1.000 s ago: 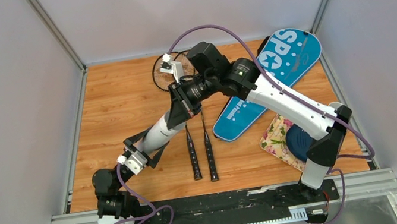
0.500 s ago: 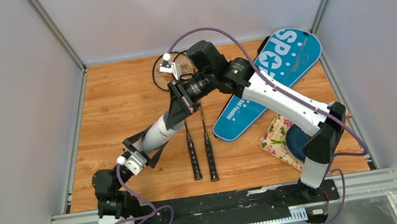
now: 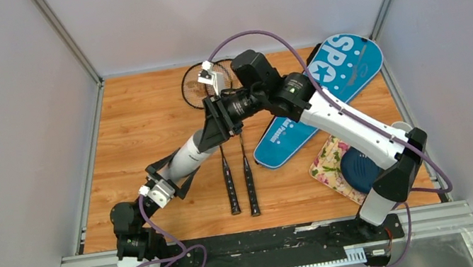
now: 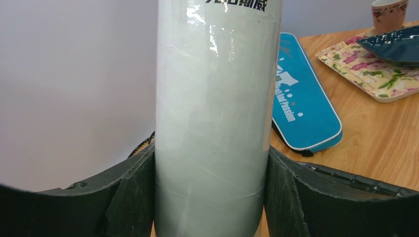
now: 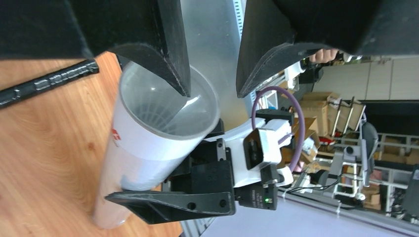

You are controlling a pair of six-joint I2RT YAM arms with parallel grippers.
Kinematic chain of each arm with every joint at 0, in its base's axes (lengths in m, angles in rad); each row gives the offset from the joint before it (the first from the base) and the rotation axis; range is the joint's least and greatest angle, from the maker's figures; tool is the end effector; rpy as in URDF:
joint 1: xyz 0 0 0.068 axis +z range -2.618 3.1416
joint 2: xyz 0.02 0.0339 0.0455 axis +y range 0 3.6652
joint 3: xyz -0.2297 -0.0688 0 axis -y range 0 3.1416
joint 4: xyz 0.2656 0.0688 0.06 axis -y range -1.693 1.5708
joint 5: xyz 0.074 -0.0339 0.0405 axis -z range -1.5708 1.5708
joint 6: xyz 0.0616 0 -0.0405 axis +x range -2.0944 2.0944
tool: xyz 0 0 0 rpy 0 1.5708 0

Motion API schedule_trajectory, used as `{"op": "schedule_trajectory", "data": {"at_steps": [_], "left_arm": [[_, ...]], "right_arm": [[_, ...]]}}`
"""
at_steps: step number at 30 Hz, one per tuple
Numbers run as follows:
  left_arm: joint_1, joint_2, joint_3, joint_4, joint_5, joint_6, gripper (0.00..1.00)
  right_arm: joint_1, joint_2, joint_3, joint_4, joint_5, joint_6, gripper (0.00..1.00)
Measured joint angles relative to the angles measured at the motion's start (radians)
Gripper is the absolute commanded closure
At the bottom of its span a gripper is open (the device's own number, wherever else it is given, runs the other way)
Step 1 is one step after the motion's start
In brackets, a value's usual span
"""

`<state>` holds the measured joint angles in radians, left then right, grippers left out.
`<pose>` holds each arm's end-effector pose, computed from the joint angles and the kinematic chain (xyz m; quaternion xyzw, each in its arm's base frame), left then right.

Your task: Pack up the badminton gear

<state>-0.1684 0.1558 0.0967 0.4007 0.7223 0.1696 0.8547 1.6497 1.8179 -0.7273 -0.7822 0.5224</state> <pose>0.1657 -0.0695 0.2336 0.3753 0.4832 -0.2033 0.7644 0.2231 0.3225 0.3837 -0.3159 0.7670 0.5421 0.1340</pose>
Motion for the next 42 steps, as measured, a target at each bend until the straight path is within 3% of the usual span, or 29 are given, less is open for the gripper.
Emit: {"op": "schedule_trajectory", "data": {"at_steps": [3, 6, 10, 11, 29, 31, 34, 37, 42], "left_arm": [[0.000, -0.003, 0.000, 0.000, -0.004, -0.002, 0.97], [0.000, -0.004, 0.000, 0.000, -0.006, -0.004, 0.97], [0.000, -0.004, 0.000, 0.001, -0.006, -0.005, 0.97], [0.000, -0.004, 0.000, 0.001, -0.006, -0.005, 0.97], [0.000, -0.003, 0.000, 0.002, -0.051, -0.005, 0.96], [0.000, 0.003, 0.000, 0.006, -0.071, -0.005, 0.96], [-0.002, 0.037, 0.012, 0.021, -0.162, -0.015, 0.96], [-0.003, 0.119, 0.063, 0.005, -0.316, -0.044, 0.96], [-0.006, 0.409, 0.216, -0.092, -0.639, -0.107, 0.95]], "right_arm": [[-0.008, -0.026, -0.023, -0.001, 0.049, -0.005, 0.55], [-0.021, -0.043, -0.037, 0.006, 0.088, -0.005, 0.62], [-0.030, -0.046, -0.039, 0.029, 0.145, -0.003, 0.99], [-0.030, -0.046, -0.040, 0.036, 0.158, -0.002, 1.00], [0.046, -0.063, -0.108, 0.181, 0.319, 0.018, 1.00], [0.044, -0.072, -0.108, 0.170, 0.345, 0.006, 0.90], [0.010, -0.115, -0.122, 0.125, 0.381, -0.003, 0.73], [-0.087, -0.256, -0.217, 0.124, 0.431, -0.012, 0.71], [-0.180, -0.527, -0.349, 0.118, 0.495, -0.023, 0.69]]}}
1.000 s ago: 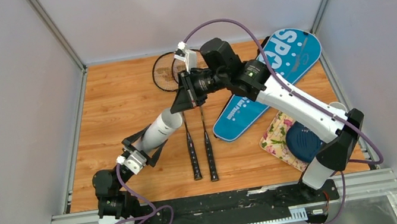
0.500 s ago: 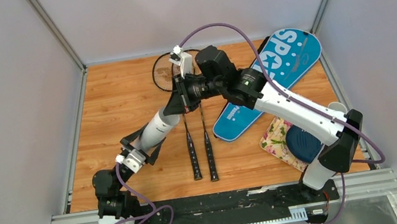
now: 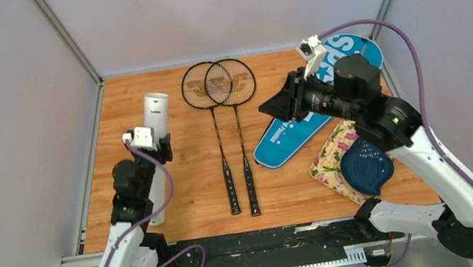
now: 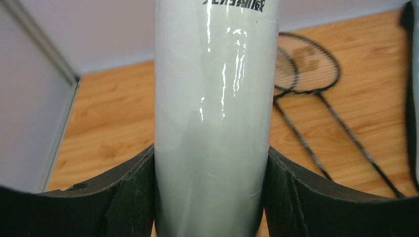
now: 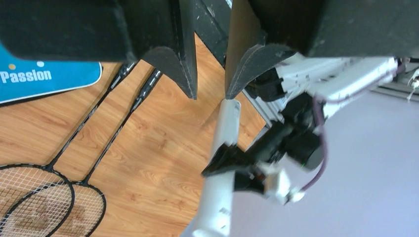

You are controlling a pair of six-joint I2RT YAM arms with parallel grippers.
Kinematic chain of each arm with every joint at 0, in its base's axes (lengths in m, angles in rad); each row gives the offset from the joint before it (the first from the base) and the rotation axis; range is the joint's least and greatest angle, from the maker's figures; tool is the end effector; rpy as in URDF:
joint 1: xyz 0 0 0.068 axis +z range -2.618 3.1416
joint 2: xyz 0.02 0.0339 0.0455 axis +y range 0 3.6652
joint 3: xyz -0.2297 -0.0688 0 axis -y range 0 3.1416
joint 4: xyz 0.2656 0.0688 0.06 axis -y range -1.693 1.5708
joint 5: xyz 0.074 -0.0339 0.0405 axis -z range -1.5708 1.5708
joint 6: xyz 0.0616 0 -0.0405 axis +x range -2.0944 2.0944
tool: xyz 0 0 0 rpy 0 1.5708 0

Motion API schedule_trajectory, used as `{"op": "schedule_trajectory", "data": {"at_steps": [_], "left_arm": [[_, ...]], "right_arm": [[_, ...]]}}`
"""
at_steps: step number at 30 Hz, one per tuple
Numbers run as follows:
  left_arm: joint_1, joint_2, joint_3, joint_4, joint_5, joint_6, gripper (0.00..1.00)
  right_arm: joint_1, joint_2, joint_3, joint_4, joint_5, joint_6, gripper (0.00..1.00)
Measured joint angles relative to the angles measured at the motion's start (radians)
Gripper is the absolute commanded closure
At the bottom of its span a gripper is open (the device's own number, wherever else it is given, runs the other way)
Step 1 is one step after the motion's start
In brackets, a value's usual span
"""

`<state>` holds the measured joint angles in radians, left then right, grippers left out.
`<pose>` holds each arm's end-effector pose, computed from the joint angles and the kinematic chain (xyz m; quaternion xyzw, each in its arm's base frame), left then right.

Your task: Pack up the badminton gear

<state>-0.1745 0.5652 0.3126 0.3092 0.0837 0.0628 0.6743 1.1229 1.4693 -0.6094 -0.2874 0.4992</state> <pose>0.2289 -0.0456 0.2359 0.1114 0.6778 -0.0692 0.7235 0.2066 0.1875 0.4326 -0.1555 0.7749 0.4280 0.4384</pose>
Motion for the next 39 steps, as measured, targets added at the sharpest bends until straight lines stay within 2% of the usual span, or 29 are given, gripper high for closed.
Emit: {"op": "schedule_trajectory", "data": {"at_steps": [3, 6, 12, 13, 18, 24, 27, 29, 30, 39], "left_arm": [[0.000, 0.208, 0.099, -0.053, -0.148, 0.002, 0.94], [0.017, 0.465, 0.208, -0.085, -0.234, 0.042, 0.94], [0.135, 0.877, 0.411, -0.071, -0.255, 0.146, 0.90], [0.151, 0.948, 0.448, -0.065, -0.266, 0.170, 0.86], [0.206, 1.218, 0.606, -0.113, -0.261, 0.274, 0.79], [0.251, 1.316, 0.721, -0.148, -0.238, 0.320, 0.73], [0.264, 1.345, 0.771, -0.184, -0.218, 0.329, 0.62], [0.281, 1.360, 0.802, -0.214, -0.179, 0.323, 0.48], [0.291, 1.364, 0.813, -0.231, -0.157, 0.318, 0.16], [0.368, 1.397, 0.890, -0.329, 0.014, 0.246, 0.15]], "right_arm": [[0.012, -0.100, -0.081, -0.003, 0.010, -0.008, 0.69], [0.013, -0.158, -0.201, -0.014, 0.026, -0.007, 0.69], [0.011, -0.177, -0.422, -0.095, 0.053, 0.005, 0.69], [0.011, -0.179, -0.441, -0.104, 0.053, 0.007, 0.69], [0.009, -0.201, -0.484, -0.140, 0.055, 0.010, 0.69], [-0.017, -0.194, -0.489, -0.158, 0.046, -0.001, 0.69], [-0.040, -0.171, -0.489, -0.158, 0.030, -0.011, 0.69], [-0.059, -0.153, -0.491, -0.158, 0.014, -0.018, 0.69], [-0.070, -0.148, -0.492, -0.158, 0.004, -0.021, 0.69], [-0.175, -0.165, -0.511, -0.160, -0.071, -0.026, 0.69]]}}
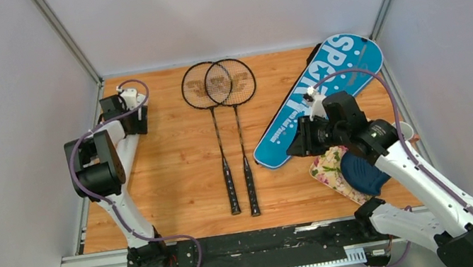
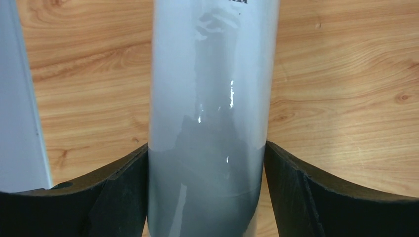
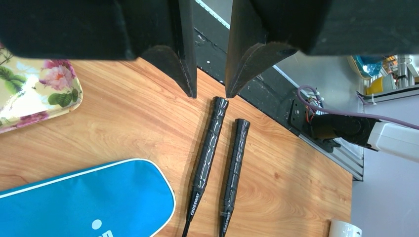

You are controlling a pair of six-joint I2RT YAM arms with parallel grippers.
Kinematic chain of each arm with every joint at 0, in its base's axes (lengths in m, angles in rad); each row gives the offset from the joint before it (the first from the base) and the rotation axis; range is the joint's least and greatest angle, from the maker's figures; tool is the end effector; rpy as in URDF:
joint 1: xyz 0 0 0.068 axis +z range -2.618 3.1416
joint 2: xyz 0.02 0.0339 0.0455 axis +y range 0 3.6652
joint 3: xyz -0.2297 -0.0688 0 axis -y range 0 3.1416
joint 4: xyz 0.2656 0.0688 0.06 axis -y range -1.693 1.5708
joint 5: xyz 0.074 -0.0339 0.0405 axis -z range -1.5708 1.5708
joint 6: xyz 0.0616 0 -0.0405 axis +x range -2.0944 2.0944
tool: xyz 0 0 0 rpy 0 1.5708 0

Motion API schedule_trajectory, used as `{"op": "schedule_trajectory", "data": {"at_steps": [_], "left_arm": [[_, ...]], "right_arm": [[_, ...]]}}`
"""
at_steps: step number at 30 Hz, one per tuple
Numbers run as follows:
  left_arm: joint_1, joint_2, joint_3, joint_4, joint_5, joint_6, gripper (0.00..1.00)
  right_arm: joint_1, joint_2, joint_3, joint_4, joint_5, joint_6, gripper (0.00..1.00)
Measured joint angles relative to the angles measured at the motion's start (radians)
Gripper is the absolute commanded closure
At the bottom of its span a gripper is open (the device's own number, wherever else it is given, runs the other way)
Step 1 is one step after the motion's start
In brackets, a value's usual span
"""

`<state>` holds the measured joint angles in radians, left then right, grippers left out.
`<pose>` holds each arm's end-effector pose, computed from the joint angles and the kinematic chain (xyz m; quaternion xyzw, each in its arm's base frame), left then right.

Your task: Pack up the badminton gear

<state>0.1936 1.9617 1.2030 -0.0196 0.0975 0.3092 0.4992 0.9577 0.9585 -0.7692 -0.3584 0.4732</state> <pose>0.4309 0.0784 0.0917 0.0720 0.9188 0.0524 0.3846 0.2075 0.1377 0.2701 -0.0814 0.9049 0.3246 0.2631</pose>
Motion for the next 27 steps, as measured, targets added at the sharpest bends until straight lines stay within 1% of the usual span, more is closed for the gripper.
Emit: {"op": "schedule_trajectory", "data": {"at_steps": [7, 11, 15, 21, 25, 26, 27], "left_arm": [[0.010, -0.005, 0.000, -0.044, 0.055, -0.116, 0.14], [0.010, -0.036, -0.032, -0.060, 0.051, -0.190, 0.14], [0.009, -0.086, -0.062, -0.101, 0.011, -0.253, 0.14], [0.009, -0.225, -0.074, -0.116, -0.046, -0.333, 0.13], [0.003, -0.338, -0.079, -0.118, -0.043, -0.372, 0.13], [-0.002, -0.373, -0.088, -0.115, -0.037, -0.379, 0.14], [-0.013, -0.413, -0.107, -0.106, -0.034, -0.388, 0.19]], "right_arm": [[-0.022, -0.011, -0.031, 0.007, -0.008, 0.021, 0.69], [-0.027, -0.011, -0.057, 0.011, -0.011, 0.035, 0.69], [-0.029, -0.007, -0.077, 0.023, -0.006, 0.042, 0.69], [-0.029, 0.026, -0.079, 0.042, 0.001, 0.061, 0.69], [-0.032, 0.031, -0.082, 0.053, 0.005, 0.070, 0.69], [-0.034, 0.031, -0.084, 0.055, 0.008, 0.074, 0.69], [-0.044, 0.035, -0.088, 0.061, 0.008, 0.082, 0.69]]}}
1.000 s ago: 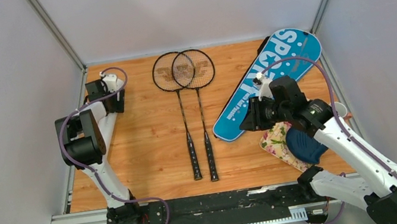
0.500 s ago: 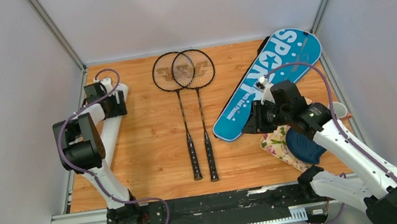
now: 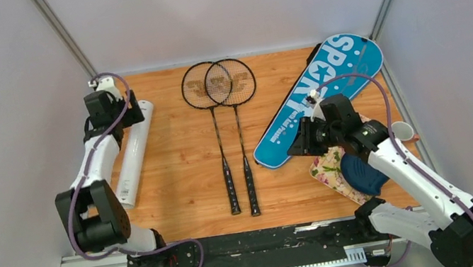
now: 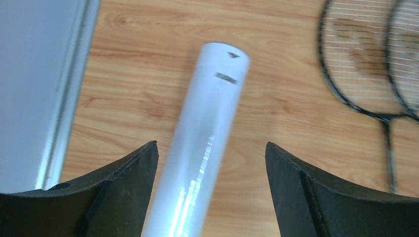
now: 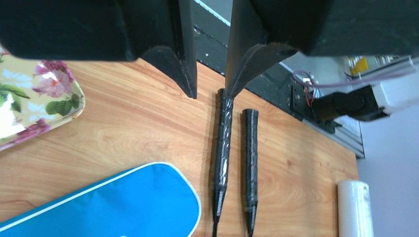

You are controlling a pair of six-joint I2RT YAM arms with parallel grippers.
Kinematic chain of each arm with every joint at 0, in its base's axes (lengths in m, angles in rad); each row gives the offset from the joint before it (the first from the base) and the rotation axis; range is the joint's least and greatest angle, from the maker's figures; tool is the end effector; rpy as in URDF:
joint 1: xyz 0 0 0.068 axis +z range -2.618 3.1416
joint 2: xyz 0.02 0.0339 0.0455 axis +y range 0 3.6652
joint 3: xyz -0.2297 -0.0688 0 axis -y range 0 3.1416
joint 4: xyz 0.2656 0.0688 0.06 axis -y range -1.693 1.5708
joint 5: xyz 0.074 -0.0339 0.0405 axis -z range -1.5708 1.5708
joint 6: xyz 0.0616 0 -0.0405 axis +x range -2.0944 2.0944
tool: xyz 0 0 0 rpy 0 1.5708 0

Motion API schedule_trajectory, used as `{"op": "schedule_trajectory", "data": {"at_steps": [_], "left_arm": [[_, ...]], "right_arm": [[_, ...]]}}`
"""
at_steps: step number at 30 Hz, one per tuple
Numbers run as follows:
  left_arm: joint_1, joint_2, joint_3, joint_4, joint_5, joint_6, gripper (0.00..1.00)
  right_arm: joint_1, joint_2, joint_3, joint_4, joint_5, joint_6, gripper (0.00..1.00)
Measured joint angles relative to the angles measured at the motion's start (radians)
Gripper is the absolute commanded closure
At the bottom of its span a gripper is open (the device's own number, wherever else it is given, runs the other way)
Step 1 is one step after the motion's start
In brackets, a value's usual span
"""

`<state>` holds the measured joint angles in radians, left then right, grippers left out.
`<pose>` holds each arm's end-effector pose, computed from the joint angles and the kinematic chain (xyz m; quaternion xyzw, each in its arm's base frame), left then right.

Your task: Pack up the badminton gear

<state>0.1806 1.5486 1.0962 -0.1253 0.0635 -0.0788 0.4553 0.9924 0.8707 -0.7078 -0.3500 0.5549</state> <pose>0.3878 0.0668 0.2070 -0.0987 0.8734 -0.0036 0.4770 0.2192 0.1308 0.2359 -0.0173 0.9199 0.3146 0.2336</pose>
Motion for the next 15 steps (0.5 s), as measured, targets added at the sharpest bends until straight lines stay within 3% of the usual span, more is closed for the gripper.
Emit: {"op": "schedule_trajectory", "data": {"at_steps": [5, 10, 11, 12, 15], "left_arm": [[-0.139, -0.243, -0.172, 0.071, 0.077, -0.052, 0.24], [-0.457, -0.446, -0.447, 0.246, 0.146, -0.106, 0.22], [-0.501, -0.458, -0.492, 0.283, 0.146, -0.107, 0.22], [-0.617, -0.455, -0.536, 0.327, 0.152, -0.098, 0.21], [-0.755, -0.394, -0.581, 0.379, 0.138, -0.079, 0.21]], "right_arm": [[-0.114, 0.037, -0.041, 0.059, -0.007, 0.071, 0.68], [-0.311, 0.122, -0.113, 0.178, -0.048, 0.172, 0.62], [-0.336, 0.147, -0.119, 0.196, -0.050, 0.179, 0.61], [-0.351, 0.175, -0.119, 0.208, -0.056, 0.180, 0.60], [-0.359, 0.291, -0.101, 0.247, -0.104, 0.166, 0.51]]}}
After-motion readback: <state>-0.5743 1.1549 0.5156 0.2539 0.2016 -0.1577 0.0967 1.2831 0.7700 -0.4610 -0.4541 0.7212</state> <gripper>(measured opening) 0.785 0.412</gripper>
